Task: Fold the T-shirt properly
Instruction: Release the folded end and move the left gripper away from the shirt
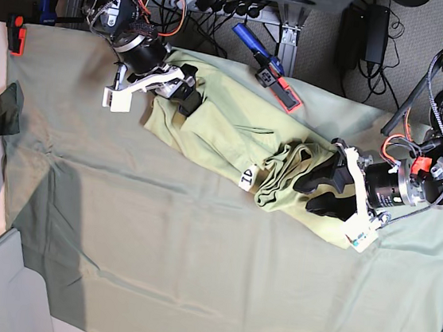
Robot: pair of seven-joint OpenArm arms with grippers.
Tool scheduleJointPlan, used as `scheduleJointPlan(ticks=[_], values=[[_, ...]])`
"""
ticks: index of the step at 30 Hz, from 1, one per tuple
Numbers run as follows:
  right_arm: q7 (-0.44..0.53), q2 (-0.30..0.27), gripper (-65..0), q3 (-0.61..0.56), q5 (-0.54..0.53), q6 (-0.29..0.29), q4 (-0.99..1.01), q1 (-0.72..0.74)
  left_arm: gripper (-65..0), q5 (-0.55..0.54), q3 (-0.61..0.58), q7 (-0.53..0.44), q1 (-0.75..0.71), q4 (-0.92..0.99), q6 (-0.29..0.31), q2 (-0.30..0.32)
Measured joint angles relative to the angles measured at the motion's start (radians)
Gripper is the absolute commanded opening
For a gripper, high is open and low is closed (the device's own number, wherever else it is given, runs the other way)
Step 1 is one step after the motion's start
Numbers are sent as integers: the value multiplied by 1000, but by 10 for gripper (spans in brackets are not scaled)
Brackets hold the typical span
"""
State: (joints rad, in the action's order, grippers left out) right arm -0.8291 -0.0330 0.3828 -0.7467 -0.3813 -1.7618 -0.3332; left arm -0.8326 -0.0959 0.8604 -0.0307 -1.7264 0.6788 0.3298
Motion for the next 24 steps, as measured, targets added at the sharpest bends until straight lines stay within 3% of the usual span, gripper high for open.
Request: scheduleJointPlan(ticks=[9, 18, 24], values=[[5, 0, -285, 31, 19, 0, 0, 0, -319, -2, 0, -1, 0, 0, 0, 0], [5, 0, -285, 162, 19, 0, 0, 0, -319, -2, 0, 0, 0, 0, 0, 0], [5, 0, -285, 149, 21, 0, 0, 0, -319, -2, 0, 0, 0, 0, 0, 0]])
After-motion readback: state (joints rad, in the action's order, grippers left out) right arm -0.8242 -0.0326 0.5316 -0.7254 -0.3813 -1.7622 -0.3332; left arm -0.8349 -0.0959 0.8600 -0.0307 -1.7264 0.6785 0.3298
